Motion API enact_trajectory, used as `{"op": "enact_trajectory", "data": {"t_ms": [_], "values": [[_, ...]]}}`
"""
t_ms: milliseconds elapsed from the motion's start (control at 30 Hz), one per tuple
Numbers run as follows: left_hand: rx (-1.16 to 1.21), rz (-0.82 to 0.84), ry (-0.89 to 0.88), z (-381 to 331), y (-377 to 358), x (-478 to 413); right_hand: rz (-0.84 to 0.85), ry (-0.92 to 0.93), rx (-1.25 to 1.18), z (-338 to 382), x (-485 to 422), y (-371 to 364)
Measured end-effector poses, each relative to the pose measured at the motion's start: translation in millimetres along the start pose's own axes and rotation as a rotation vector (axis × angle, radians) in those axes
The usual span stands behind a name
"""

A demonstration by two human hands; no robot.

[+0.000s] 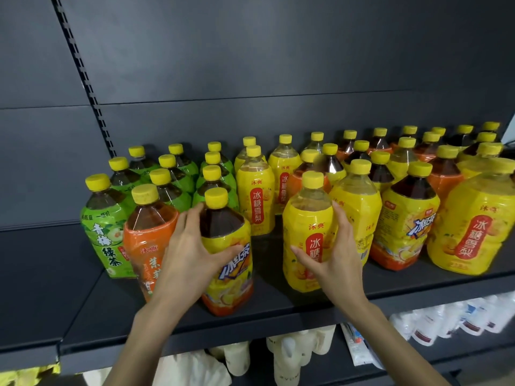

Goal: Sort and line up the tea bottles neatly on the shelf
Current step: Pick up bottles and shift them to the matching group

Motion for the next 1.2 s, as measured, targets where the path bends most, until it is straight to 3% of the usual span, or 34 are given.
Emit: {"op": "enact_trajectory", "data": {"t_ms": [333,533,1200], "values": [[0.113,-0.028,-0.072,7.7,-9.2,14.7,0.083,0.023,-0.044,12.5,-23.4,-72.9],[0.099,-0.044,-0.098,8.3,-12.0,14.7,0.219,-0.050,-0.269,2.2,-39.1,-105.4],[0.112,-0.009,-0.150,6.6,-19.4,10.0,0.178,-0.011,-0.041,7.3,-23.4,-90.2]]}}
Point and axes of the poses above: each hand's wrist, its own x-axis away from the middle knuckle, its own y-axis out of the back of the hand, z = x × y, the point moved 10 cm from there along -x, towards the middle knuckle, and after that the axes turned 11 degrees about -x, right-handed, at the moved point
